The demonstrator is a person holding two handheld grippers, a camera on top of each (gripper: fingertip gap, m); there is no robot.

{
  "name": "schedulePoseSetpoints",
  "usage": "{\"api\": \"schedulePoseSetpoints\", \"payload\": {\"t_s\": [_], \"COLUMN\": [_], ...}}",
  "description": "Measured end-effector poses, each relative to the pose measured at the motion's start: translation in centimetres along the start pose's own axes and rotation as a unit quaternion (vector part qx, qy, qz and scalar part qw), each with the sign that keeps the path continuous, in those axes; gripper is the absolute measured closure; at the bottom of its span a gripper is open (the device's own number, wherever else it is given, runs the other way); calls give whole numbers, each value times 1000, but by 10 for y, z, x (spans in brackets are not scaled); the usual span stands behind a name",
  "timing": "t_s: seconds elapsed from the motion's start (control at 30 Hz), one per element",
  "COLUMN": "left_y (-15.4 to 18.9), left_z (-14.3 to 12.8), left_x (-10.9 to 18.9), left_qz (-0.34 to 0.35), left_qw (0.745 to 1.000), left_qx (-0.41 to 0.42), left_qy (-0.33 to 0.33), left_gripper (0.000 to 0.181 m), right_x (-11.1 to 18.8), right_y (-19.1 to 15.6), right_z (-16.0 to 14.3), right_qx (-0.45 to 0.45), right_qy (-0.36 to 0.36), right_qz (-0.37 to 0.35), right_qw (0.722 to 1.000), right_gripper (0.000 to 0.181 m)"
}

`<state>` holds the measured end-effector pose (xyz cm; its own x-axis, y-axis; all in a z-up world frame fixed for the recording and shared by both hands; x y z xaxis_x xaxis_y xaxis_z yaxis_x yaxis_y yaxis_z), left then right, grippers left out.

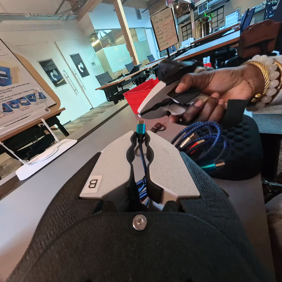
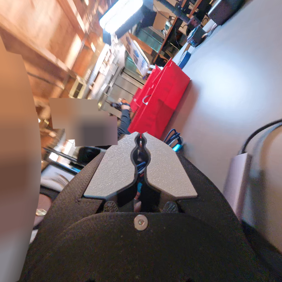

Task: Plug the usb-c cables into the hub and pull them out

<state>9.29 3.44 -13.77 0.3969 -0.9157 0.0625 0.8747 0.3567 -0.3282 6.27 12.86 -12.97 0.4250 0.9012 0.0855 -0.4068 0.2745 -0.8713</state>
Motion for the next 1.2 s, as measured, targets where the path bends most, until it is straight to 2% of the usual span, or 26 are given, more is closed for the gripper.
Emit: {"api": "schedulePoseSetpoints", "payload": {"t_s": [0.07,0.13,0.2,0.27,0.33,0.37,0.4,0.53,0.6,0.73,0.87,0.93,1.0,1.1,1.2], "left_y": [3,6,7,7,9,10,10,12,12,11,11,11,11,11,8], "left_z": [-1,-3,-5,-7,-9,-9,-10,-10,-10,-11,-11,-12,-12,-13,-13], "left_x": [-2,-4,-5,-7,-8,-9,-9,-10,-9,-9,-9,-9,-10,-10,-10], "left_qz": [-9,-20,-30,-38,-46,-48,-51,-53,-52,-52,-56,-55,-54,-52,-44], "left_qw": [1000,999,999,999,998,998,997,997,997,997,997,997,997,997,997], "left_qx": [-9,-14,-12,-8,-9,-10,-11,-16,-17,-16,-12,-14,-16,-16,-7], "left_qy": [-9,-20,-28,-38,-45,-48,-50,-51,-50,-50,-49,-51,-53,-56,-58], "left_gripper": [171,171,171,171,171,171,171,171,171,171,171,171,171,171,171], "right_x": [7,18,32,45,56,60,62,54,48,35,29,29,28,22,15], "right_y": [-4,-10,-4,9,24,31,38,66,79,86,90,91,87,69,43], "right_z": [2,7,14,13,1,-5,-11,-16,-13,-12,-13,-15,-17,-11,3], "right_qx": [116,244,366,463,512,511,486,270,167,71,53,49,44,21,-3], "right_qy": [-16,-33,-57,-102,-176,-203,-225,-281,-302,-326,-339,-349,-349,-295,-196], "right_qz": [-25,-54,-138,-223,-265,-274,-272,-229,-212,-176,-183,-186,-177,-135,-74], "right_qw": [993,968,918,852,798,789,800,892,914,926,921,917,919,946,978], "right_gripper": [169,150,132,122,121,126,129,125,129,139,152,168,171,173,173]}}
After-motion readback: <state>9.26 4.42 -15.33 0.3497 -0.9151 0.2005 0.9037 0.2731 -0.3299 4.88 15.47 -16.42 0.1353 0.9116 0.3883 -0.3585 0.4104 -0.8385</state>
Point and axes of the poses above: each gripper's, where its closed fingertips meet, x back along the fingers, z out of its top, y = z × x across the jaws, the point moved 4 cm from there along x, back along the fingers, and after that the axes turned 11 degrees about -z, right-handed, at the moved point
